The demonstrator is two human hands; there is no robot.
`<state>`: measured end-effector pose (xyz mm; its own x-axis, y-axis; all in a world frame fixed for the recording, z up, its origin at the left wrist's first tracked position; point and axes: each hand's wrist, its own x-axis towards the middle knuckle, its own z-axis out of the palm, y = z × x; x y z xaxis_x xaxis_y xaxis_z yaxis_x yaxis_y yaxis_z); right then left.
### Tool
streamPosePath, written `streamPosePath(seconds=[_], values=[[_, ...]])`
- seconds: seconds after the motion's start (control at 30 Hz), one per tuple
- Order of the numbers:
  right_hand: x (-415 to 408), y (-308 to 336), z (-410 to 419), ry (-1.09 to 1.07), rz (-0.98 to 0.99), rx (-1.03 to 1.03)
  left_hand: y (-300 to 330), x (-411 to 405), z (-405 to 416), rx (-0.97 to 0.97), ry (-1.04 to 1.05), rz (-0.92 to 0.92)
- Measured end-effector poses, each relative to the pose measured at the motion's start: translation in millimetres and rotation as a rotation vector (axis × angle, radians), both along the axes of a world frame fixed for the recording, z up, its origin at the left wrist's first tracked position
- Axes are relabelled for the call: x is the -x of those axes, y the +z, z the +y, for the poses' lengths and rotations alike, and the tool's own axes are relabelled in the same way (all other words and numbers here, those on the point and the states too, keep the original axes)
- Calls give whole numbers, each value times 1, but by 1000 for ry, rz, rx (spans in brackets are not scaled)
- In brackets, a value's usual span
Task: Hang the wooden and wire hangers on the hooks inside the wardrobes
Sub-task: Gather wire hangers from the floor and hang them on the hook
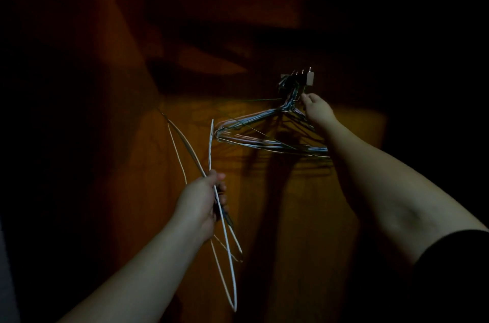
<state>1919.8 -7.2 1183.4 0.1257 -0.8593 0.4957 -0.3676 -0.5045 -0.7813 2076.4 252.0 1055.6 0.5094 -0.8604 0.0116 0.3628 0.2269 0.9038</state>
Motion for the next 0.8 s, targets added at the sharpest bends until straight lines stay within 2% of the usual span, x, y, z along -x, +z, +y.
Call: streamPosePath(seconds=[0.3, 0.57, 0.8], values=[[1, -22, -9, 18, 70, 30, -7, -9, 0, -18, 19, -20], [-3, -21, -15, -129, 291, 120, -13, -9, 1, -24, 9, -17], [-4, -23, -18, -210, 263, 156, -12, -8, 8, -39, 8, -20]])
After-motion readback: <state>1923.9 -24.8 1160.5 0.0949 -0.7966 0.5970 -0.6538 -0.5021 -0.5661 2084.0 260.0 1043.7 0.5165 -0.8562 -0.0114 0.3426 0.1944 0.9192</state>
